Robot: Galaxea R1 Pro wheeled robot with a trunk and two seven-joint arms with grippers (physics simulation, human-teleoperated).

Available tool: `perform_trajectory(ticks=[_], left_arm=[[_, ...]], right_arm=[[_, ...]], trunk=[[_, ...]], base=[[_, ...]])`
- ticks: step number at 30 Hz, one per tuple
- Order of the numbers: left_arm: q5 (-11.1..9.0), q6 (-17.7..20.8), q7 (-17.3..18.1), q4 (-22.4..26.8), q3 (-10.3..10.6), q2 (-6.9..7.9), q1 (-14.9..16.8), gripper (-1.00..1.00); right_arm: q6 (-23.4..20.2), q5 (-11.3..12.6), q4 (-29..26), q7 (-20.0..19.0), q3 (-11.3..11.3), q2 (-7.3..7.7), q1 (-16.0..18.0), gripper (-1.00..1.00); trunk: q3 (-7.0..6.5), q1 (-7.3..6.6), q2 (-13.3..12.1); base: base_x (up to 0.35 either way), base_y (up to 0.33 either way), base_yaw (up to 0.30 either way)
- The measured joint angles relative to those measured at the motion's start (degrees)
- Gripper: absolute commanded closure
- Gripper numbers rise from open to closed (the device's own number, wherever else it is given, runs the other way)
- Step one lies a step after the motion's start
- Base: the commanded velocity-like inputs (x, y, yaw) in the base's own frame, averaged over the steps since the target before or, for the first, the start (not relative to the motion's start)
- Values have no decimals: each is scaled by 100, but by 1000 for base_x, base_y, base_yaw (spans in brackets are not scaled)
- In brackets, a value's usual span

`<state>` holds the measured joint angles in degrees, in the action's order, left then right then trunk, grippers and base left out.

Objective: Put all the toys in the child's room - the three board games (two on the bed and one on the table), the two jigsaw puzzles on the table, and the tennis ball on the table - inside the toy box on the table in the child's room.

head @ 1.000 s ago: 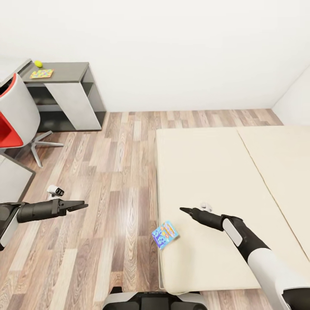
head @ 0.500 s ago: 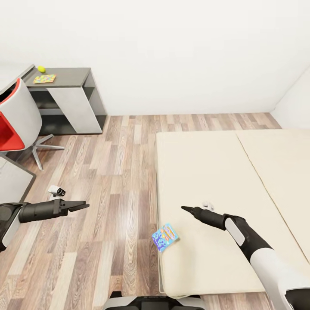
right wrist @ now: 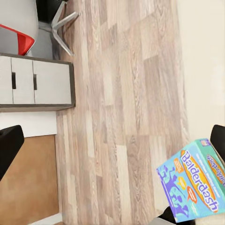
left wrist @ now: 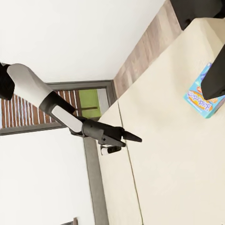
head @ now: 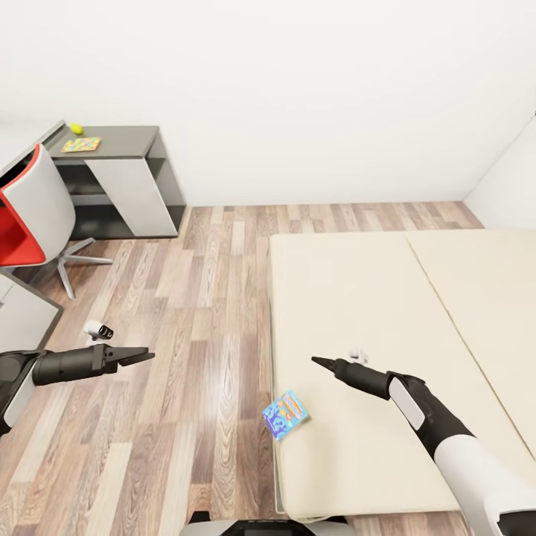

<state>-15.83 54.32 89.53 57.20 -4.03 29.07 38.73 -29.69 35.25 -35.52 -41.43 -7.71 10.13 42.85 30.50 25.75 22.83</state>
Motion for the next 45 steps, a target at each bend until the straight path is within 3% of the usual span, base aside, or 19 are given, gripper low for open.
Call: perform_trajectory(ticks=[45], left_arm=[[-1, -2, 17, 0, 1, 1, 0, -100]], right_arm=[[9, -9, -28, 2, -5, -9, -18, -100]], trunk=[[-430, 0, 0]], base=[[0, 0, 0]])
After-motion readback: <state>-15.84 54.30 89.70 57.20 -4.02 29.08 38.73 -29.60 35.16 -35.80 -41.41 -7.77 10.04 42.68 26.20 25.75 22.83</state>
